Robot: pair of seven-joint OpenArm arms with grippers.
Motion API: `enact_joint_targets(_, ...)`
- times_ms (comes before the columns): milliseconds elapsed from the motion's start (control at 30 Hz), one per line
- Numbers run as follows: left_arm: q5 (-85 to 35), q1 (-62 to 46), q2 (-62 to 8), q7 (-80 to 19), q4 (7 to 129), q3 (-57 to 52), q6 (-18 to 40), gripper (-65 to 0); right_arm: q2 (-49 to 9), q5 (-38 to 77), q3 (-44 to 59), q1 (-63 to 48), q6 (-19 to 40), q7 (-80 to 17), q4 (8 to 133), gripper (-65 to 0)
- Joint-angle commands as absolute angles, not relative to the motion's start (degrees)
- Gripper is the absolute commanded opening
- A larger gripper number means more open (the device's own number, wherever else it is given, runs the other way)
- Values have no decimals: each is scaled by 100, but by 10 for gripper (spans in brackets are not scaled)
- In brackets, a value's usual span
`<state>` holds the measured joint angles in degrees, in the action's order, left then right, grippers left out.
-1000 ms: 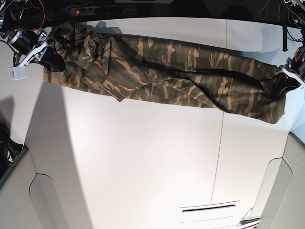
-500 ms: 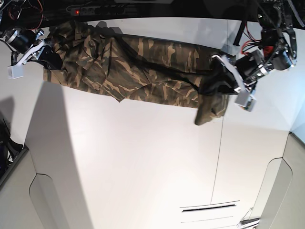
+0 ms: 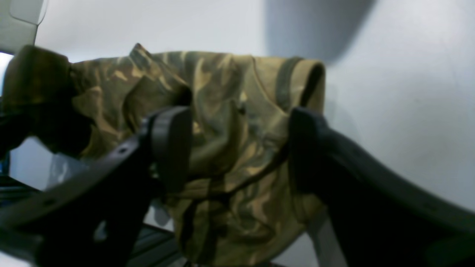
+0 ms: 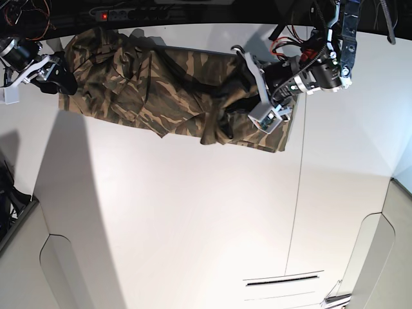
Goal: Fold the T-shirt properly
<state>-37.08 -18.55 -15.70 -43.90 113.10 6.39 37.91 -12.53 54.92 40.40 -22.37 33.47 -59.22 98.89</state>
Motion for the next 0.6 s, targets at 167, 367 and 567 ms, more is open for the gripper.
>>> enact_joint_targets(167, -3806, -1826, -1531, -4182, 11404, 958, 3771, -340, -1332, 5137, 3918, -2237, 3365, -5382, 9815, -221)
enact_joint_targets(367, -3811, -1824, -1199, -4178, 11404, 974, 3771, -340, -1332, 4681, 3695, -2224, 3365, -5041, 9564, -221)
enact_joint_targets(567, -3811, -1826, -1015, -4226, 11404, 974, 3771, -340, -1332, 4578, 3457, -2224, 3321, -4705, 9170, -222)
